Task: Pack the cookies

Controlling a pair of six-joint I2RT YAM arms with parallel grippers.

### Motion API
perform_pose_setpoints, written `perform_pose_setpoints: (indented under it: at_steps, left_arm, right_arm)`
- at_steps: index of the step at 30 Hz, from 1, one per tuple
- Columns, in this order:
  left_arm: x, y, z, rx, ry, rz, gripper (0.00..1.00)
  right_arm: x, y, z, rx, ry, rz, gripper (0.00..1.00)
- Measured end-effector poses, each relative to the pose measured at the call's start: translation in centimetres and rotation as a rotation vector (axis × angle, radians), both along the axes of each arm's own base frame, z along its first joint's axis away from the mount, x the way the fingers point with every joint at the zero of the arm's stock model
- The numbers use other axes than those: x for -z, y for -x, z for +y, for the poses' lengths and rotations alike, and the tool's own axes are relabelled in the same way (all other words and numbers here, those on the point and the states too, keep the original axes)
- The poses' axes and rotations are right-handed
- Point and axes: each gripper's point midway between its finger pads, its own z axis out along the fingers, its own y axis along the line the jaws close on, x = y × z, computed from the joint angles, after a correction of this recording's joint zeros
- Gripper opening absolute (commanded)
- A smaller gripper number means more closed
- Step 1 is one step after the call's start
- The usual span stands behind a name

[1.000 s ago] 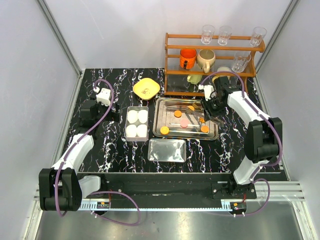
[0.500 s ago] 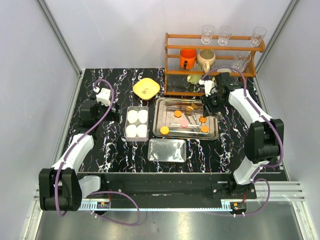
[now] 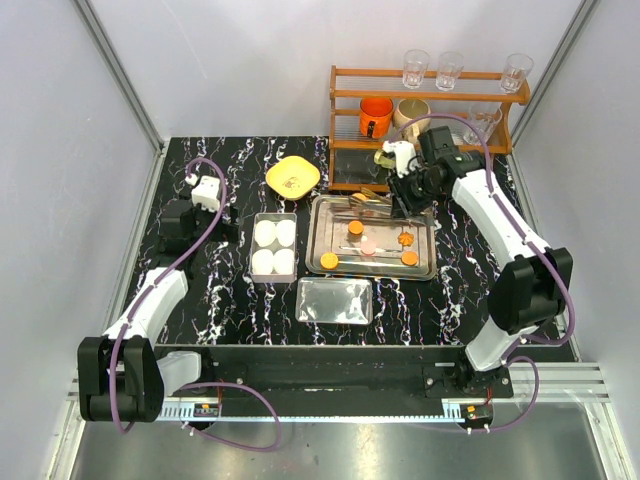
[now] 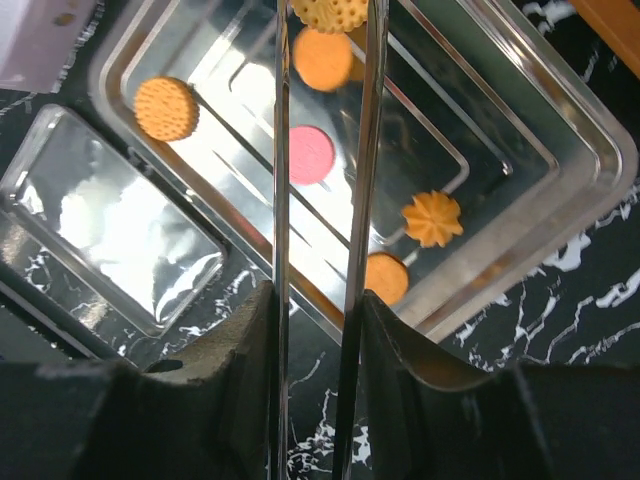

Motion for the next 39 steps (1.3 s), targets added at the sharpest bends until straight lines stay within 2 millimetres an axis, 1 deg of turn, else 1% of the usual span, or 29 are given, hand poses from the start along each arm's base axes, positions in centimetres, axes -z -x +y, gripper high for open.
perform_pose_setpoints:
  at_steps: [2, 6, 10, 14, 18, 23, 27, 33, 39]
  left_arm:
    - [0.0, 0.0, 0.2, -0.012, 0.002, 0.0, 0.99]
    - [-0.3, -0.3, 0.6, -0.046, 0.007, -0.008, 0.99]
    - [-1.1, -0.8, 1.1, -0.083, 0.007, -0.028, 0.99]
    - [-1.6, -1.1, 1.7, -0.119, 0.006, -0.039, 0.99]
    - [-1.6, -1.5, 2.2, -0.156, 0.008, -0.03, 0.99]
    - [-1.3, -1.9, 2.7, -0.191, 0.007, -0.017, 0.99]
    - [-1.2, -1.9, 2.9, -0.203, 0.005, -0.016, 0.99]
    - [-1.2, -1.9, 3.2, -0.215, 0.001, -0.015, 0.99]
    - [-1.2, -1.9, 3.2, -0.218, 0.0, -0.016, 0.99]
  right_arm:
    - [-0.7, 0.3, 1.2, -0.033, -0.007, -0.011, 0.15]
    - [-2.6, 1.3, 4.8, -0.129, -0.023, -0.049, 0.15]
    - [-4.3, 2.6, 8.3, -0.229, -0.04, -0.091, 0.15]
    - [-5.1, 3.8, 11.2, -0.317, -0.054, -0.104, 0.15]
    - [-4.6, 4.5, 13.7, -0.392, -0.051, -0.098, 0.15]
    - [-3.0, 5.4, 16.0, -0.46, -0.037, -0.063, 0.15]
    - [-2.1, 6.4, 17.5, -0.505, -0.044, -0.037, 0.15]
    - [-1.6, 7.7, 19.5, -0.563, -0.052, -0.022, 0.15]
    - [-0.4, 8.7, 20.9, -0.603, -0.05, 0.001, 0.15]
